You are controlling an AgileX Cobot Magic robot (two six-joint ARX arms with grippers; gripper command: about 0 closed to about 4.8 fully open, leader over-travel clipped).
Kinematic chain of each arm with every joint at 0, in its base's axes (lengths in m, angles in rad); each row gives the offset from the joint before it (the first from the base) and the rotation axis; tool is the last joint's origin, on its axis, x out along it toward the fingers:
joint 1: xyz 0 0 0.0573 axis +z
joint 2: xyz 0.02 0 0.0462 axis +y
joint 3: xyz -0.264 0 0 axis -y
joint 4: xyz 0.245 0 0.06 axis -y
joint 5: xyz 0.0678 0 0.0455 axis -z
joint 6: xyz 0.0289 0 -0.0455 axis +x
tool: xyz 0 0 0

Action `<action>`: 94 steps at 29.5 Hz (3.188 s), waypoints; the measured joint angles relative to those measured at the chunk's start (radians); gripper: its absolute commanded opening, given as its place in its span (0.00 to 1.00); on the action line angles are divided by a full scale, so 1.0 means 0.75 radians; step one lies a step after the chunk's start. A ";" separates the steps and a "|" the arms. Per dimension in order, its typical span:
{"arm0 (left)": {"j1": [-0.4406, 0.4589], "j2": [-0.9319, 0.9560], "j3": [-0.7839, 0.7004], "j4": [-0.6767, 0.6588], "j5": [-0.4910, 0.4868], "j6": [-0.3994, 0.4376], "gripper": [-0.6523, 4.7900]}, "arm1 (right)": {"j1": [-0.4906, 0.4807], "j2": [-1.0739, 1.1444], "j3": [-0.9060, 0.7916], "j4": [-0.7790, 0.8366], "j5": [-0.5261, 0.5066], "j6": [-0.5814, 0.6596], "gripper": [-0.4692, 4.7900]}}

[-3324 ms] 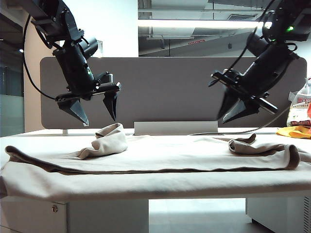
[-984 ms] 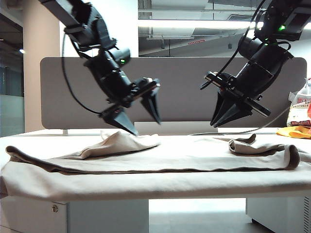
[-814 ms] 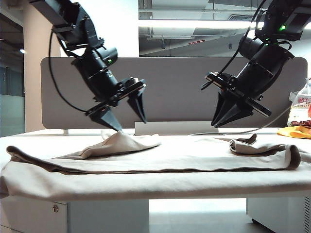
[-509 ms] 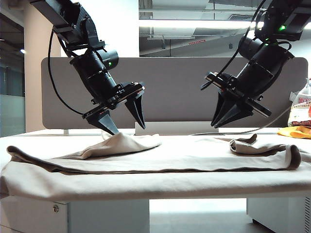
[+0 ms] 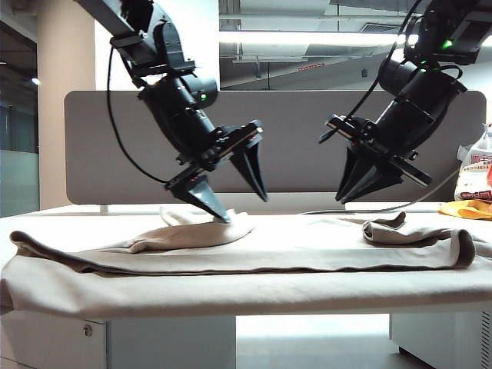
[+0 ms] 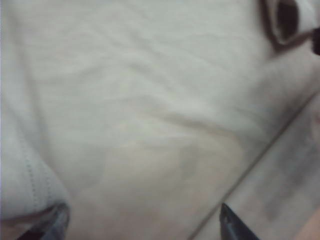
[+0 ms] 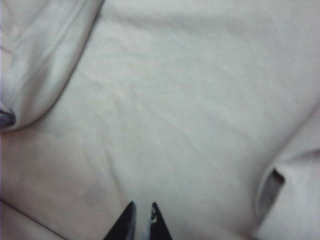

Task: Fold the bottom side of the T-shirt horizontally towards the center, about one-third of the way, then fold the sleeve back towards the center, creating a straight line along the edge of the T-shirt, and finally fold the bottom of the T-shirt up towards the top, creating a neat rectangle.

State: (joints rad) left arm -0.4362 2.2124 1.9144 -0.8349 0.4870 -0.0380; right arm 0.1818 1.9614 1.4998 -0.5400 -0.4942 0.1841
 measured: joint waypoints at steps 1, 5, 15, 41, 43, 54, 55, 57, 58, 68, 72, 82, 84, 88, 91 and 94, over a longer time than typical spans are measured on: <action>-0.007 0.000 0.000 0.000 0.005 0.000 0.83 | -0.008 -0.003 0.000 -0.012 -0.001 -0.005 0.16; 0.014 -0.016 -0.002 0.001 -0.004 0.000 0.83 | -0.058 -0.036 -0.001 -0.047 -0.023 -0.030 0.14; 0.161 -0.258 0.002 0.004 -0.086 0.025 0.83 | -0.266 -0.230 -0.155 -0.084 -0.066 -0.039 0.15; 0.170 -1.248 -1.446 0.528 -0.257 -0.075 0.84 | -0.379 -1.002 -0.974 0.020 0.003 -0.028 0.38; 0.170 -1.342 -1.552 0.602 -0.266 -0.136 0.84 | -0.379 -1.034 -1.017 0.023 0.004 -0.029 0.38; 0.170 -1.567 -1.869 0.664 -0.289 -0.294 0.86 | -0.388 -1.111 -1.292 0.077 0.033 -0.024 0.62; 0.170 -1.566 -1.881 0.663 -0.286 -0.299 0.87 | -0.388 -1.111 -1.309 0.090 0.034 -0.016 0.65; 0.170 -1.566 -1.899 0.655 -0.285 -0.304 0.97 | -0.389 -1.111 -1.322 0.103 0.037 -0.004 0.70; 0.170 -1.566 -1.903 0.651 -0.285 -0.309 1.00 | -0.389 -1.111 -1.322 0.110 0.037 -0.001 0.71; 0.170 -1.566 -1.954 0.594 -0.292 -0.367 1.00 | -0.394 -1.108 -1.322 0.159 0.101 0.009 0.71; 0.170 -1.566 -2.022 0.603 -0.298 -0.380 1.00 | -0.394 -1.108 -1.322 0.193 0.101 0.035 0.71; 0.171 -1.508 -2.047 0.697 -0.320 -0.417 1.00 | -0.395 -1.098 -1.321 0.235 0.145 0.078 0.71; 0.171 -1.474 -2.047 0.720 -0.319 -0.419 1.00 | -0.395 -1.066 -1.321 0.237 0.145 0.083 0.71; 0.171 -1.404 -2.047 0.757 -0.316 -0.420 1.00 | -0.395 -0.988 -1.321 0.250 0.120 0.094 0.71; 0.171 -1.377 -2.047 0.782 -0.316 -0.420 1.00 | -0.395 -0.928 -1.321 0.276 0.078 0.100 0.70; 0.171 -1.372 -2.047 0.818 -0.316 -0.422 1.00 | -0.394 -0.890 -1.321 0.306 0.067 0.107 0.70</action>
State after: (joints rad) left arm -0.3080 1.1835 0.3794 -0.2214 0.2497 -0.3542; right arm -0.1139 1.2942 0.5091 -0.3107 -0.4438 0.2646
